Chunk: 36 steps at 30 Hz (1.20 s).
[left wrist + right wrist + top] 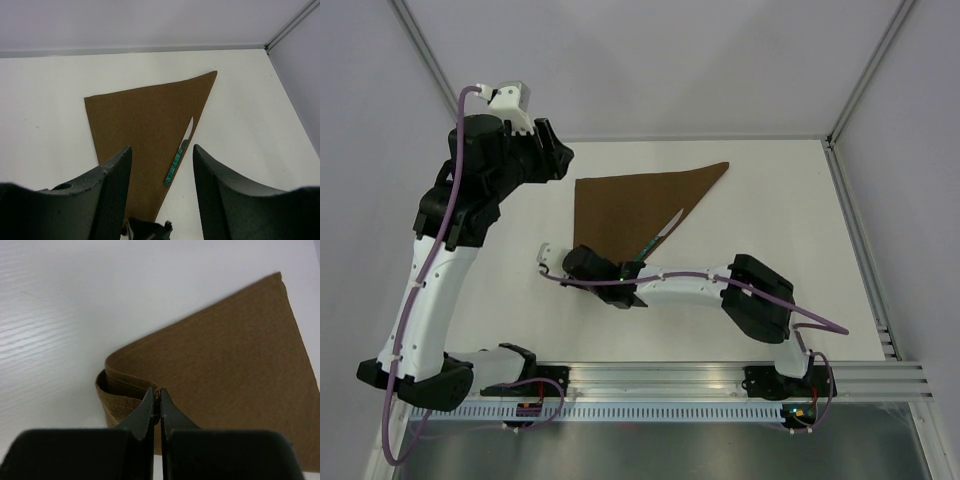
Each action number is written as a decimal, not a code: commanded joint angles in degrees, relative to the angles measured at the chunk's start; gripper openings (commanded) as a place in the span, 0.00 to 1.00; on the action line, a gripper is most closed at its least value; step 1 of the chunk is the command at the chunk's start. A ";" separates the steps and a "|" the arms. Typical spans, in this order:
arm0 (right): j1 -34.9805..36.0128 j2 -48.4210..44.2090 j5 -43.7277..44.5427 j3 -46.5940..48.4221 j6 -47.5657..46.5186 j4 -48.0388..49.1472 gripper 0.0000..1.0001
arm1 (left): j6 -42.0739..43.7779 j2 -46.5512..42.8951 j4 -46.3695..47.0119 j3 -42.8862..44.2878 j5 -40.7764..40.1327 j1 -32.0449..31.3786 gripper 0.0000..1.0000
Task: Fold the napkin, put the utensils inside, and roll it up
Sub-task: Fold the napkin at the center of the board.
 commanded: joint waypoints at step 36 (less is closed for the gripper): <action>-31.82 -4.43 -3.44 -5.96 5.47 -3.68 0.01 | -2.82 8.40 12.40 -10.62 12.06 0.23 0.54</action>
